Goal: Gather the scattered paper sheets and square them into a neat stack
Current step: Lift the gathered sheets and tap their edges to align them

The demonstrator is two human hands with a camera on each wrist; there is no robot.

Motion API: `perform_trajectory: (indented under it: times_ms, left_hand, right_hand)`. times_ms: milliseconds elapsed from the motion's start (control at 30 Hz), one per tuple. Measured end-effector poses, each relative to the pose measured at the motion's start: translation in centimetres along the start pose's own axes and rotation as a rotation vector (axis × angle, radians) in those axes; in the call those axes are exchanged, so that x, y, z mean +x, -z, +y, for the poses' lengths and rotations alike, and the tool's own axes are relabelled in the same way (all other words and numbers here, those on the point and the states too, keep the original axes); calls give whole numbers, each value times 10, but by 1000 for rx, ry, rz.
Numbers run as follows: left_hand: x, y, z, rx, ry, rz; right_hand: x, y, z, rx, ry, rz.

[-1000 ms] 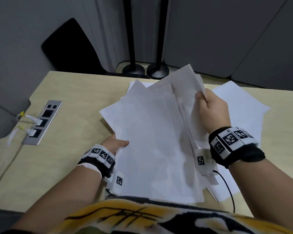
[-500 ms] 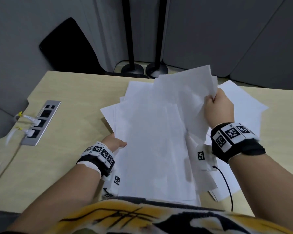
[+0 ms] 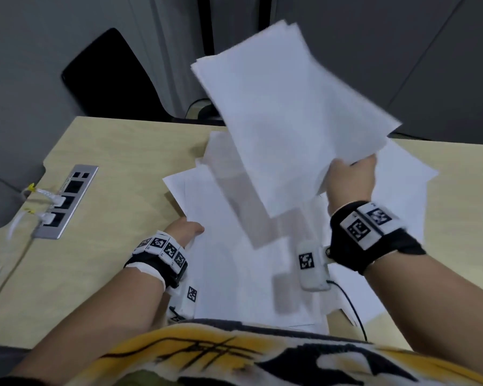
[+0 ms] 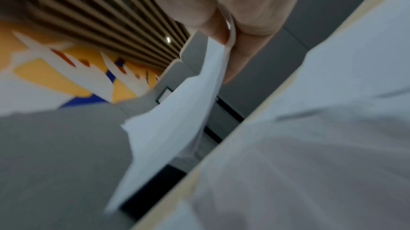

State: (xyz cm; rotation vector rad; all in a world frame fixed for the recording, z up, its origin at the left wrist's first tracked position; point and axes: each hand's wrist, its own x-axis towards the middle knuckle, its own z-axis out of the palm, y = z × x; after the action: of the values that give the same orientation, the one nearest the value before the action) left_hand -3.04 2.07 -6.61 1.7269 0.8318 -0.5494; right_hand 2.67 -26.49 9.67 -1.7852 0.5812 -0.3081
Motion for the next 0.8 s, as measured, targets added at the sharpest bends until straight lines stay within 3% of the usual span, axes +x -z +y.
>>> perform_trajectory:
  times_ms: [100,200,300,500,600,700,800]
  left_hand:
    - [-17,-1,4,-201,46,-7]
    - [-35,-1,9,-343,125,-134]
    - [-37,-2,12,-432,88,-183]
    - [-30,-8,13,-152,-64,124]
    - [-35,-7,19,-71,-152,164]
    - [-43,0,28,-164,-312,131]
    - [-61,9,49,-289,-459,42]
  right_hand:
    - [-18,-6,37,-299,-128,-162]
    - [-26,-8,67,-557,-194,-320]
    - [-27,-10,83,-688,-305,-573]
    - [-38,-1,78,-674,-438,-978]
    - [-29,3,76,-624,-399,-871]
    - [-13,8,67,-562,-294,-662]
    - [5,11,58,-413,-192,-576]
